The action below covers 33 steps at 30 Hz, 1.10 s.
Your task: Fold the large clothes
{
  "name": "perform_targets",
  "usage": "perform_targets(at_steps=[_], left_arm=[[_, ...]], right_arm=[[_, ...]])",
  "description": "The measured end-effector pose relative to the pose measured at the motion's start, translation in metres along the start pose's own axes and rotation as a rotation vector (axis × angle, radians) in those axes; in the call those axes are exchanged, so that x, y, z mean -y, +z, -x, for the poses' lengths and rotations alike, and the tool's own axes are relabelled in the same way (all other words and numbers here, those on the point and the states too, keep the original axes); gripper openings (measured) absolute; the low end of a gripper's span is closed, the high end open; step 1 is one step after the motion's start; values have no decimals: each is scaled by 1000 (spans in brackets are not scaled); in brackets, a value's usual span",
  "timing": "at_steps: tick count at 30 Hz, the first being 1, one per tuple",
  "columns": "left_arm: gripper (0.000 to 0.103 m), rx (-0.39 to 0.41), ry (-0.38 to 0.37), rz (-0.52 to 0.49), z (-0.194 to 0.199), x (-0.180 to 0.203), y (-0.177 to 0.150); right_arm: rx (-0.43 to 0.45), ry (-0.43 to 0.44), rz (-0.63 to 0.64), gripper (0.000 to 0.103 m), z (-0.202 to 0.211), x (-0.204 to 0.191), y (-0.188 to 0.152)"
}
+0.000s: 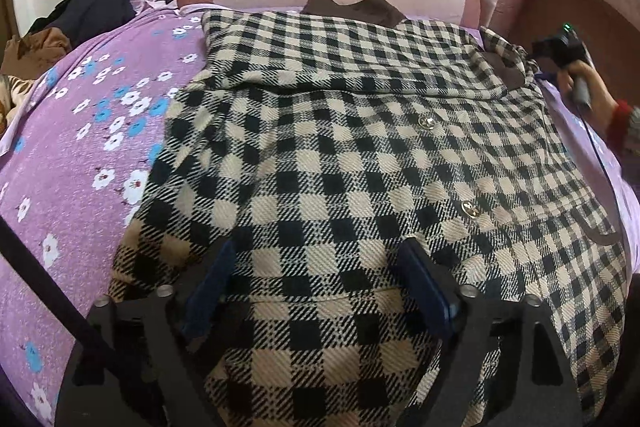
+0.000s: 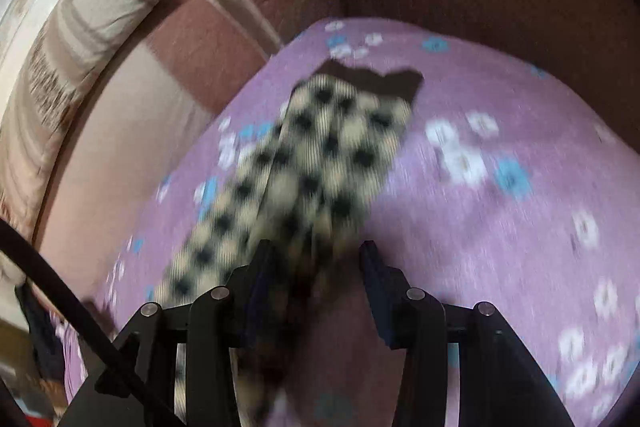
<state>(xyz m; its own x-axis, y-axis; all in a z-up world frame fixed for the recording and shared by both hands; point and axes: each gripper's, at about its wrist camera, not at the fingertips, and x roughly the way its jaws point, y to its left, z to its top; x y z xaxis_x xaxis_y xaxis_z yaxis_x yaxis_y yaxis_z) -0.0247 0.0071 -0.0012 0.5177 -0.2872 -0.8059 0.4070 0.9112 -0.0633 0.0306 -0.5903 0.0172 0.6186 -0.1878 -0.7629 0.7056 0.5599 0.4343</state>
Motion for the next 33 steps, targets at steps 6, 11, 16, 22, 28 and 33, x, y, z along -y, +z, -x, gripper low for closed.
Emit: perform_targets(at_steps=[6, 11, 16, 22, 28, 33], left_arm=[[91, -8, 9, -17, -4, 3, 1], [91, -6, 14, -18, -4, 4, 2], [90, -10, -15, 18, 9, -2, 3], [90, 167, -37, 166, 76, -44, 18], [90, 288, 218, 262, 115, -99, 19], [90, 306, 323, 308, 122, -131, 16]], right_arm=[[11, 52, -104, 3, 7, 8, 32], [114, -58, -116, 3, 63, 23, 43], [173, -88, -31, 3, 120, 3, 39], [190, -18, 349, 3, 170, -131, -24], [61, 177, 724, 3, 162, -283, -167], [-113, 238, 984, 3, 108, -355, -320]])
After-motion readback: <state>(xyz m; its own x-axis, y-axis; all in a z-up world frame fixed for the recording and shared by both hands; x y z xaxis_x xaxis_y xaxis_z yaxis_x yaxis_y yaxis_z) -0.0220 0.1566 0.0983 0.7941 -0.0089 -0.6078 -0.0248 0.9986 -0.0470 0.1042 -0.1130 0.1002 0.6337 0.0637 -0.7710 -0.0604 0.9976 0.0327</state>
